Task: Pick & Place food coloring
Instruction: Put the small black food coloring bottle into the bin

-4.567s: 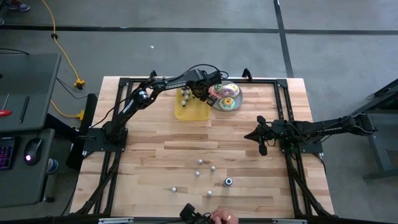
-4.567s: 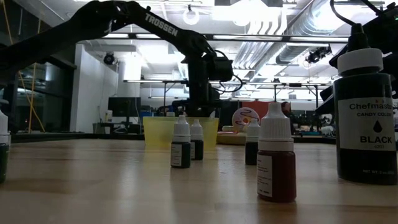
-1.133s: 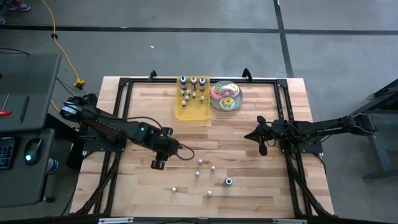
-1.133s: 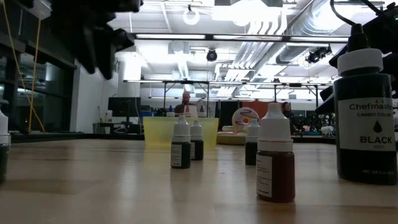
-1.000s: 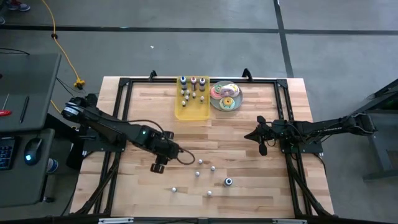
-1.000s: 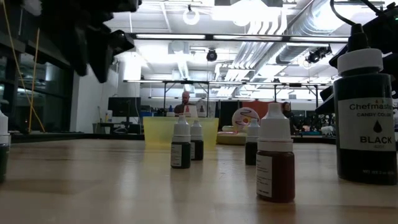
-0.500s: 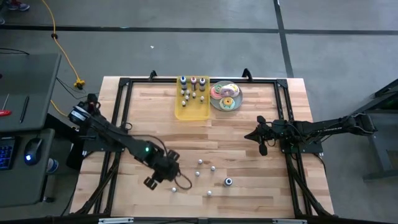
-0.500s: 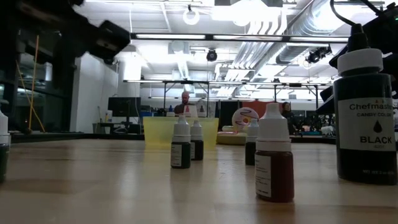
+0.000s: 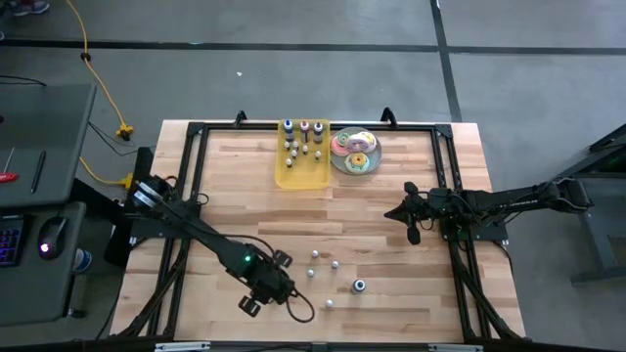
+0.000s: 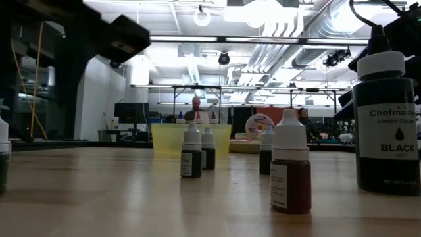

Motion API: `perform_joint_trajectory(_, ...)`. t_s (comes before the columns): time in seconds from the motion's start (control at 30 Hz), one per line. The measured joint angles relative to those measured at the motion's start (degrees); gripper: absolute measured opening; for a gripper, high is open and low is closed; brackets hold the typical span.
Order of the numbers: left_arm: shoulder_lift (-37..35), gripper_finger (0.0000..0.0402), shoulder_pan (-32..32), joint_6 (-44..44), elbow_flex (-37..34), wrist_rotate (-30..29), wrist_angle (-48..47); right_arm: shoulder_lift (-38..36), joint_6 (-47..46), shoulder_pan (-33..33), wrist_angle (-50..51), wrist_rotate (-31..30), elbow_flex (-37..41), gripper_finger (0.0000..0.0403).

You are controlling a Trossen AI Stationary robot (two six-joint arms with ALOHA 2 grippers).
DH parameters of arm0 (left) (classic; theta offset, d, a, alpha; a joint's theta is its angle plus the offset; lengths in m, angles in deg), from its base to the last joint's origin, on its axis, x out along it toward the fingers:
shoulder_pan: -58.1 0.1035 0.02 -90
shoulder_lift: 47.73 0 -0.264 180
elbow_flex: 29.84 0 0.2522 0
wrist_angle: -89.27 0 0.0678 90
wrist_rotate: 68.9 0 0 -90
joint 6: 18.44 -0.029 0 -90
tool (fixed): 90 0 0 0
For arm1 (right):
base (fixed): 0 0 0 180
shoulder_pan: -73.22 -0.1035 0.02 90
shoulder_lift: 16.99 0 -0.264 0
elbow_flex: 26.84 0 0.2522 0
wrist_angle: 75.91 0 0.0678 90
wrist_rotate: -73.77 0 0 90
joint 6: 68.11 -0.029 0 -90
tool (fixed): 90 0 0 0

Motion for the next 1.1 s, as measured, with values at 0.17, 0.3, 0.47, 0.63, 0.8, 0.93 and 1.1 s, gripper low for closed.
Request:
perform_joint_trajectory(0.17, 1.1, 0.0156, -0.5, 3.6, 1.8, 2.0, -0.4, -0.1, 0.0, 0.0, 0.2, 0.0, 0.0, 0.0)
perform_joint_trajectory(0.3, 1.1, 0.0156, -1.3, 3.9, 1.9, 1.5, -1.3, 0.0, 0.0, 0.0, 0.2, 0.0, 0.0, 0.0)
perform_joint_trajectory(0.47, 1.2, 0.0156, -1.9, 5.2, 1.9, 0.7, -1.8, 0.0, 0.0, 0.0, -0.2, 0.0, 0.0, 0.0)
perform_joint_trajectory(0.63, 1.8, 0.0156, -1.9, 6.5, 1.9, 0.0, -1.2, 0.0, 0.0, 0.0, -0.1, 0.0, 0.0, 0.0)
perform_joint_trajectory(0.8, 3.2, 0.0156, -2.3, 6.7, 1.8, 0.3, -0.5, 0.0, 0.0, 0.0, 0.0, 0.0, 0.0, 0.0)
perform_joint_trajectory(0.93, 3.7, 0.0156, -2.8, 6.8, 1.8, 0.4, -0.1, 0.0, 0.0, 0.0, -0.1, 0.0, 0.0, 0.0)
perform_joint_trajectory(1.1, 4.2, 0.0156, -2.7, 7.1, 1.8, 0.3, 0.9, 0.0, 0.0, 0.0, 0.0, 0.0, 0.0, 0.0)
